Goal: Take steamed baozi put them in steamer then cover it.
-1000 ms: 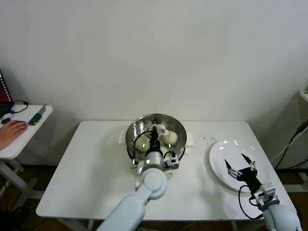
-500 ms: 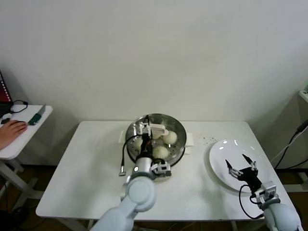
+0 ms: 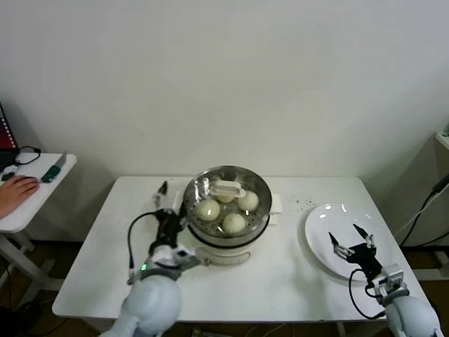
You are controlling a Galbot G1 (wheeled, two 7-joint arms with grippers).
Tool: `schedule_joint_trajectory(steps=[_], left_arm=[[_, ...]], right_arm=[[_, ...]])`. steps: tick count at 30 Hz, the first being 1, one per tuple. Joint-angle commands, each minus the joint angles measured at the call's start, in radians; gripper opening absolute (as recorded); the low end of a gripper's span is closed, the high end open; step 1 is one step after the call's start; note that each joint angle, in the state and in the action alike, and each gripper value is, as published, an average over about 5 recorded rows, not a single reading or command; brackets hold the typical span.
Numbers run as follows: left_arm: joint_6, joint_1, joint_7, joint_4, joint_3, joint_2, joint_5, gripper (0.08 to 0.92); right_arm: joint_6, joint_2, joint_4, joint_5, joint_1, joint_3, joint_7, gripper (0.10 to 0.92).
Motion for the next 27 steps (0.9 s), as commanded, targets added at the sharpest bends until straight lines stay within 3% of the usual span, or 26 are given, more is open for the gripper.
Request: schedule_joint_trajectory(steps=[1,4,10,17,27], left_arm=[[-0.611,0.299,-0.149,-0.055,-0.489,-0.033,-0.865,0.823],[-0.685,0.332,-0.170,0.016,-0.536,-0.083,-0.953,0.823],[-0.715,0.339,-0.171,0.127,-0.567,-0.143,-1.010,0.823],[-0.767,0.300,-0.146,0.229,-0.550,-0.137,-0.986,0.823],[-0.789,0.313,-0.128,0.233,-0.515,-0.136,-0.891,0.823]], right_arm=[[0.021,0.005,0.001,-0.004,-0.005,0.002,-0.006,0.823],[0.052,0.012,-0.004,-0.004,-0.004,0.003,-0.007,0.823],[0.109,0.025,0.000,0.033,-0.017,0.016,-0.010,0.823],[0.135,0.032,0.042,0.144,-0.070,0.035,-0.034,0.823],[0.142,0.045,0.059,0.156,-0.096,0.039,-0.044,0.823]])
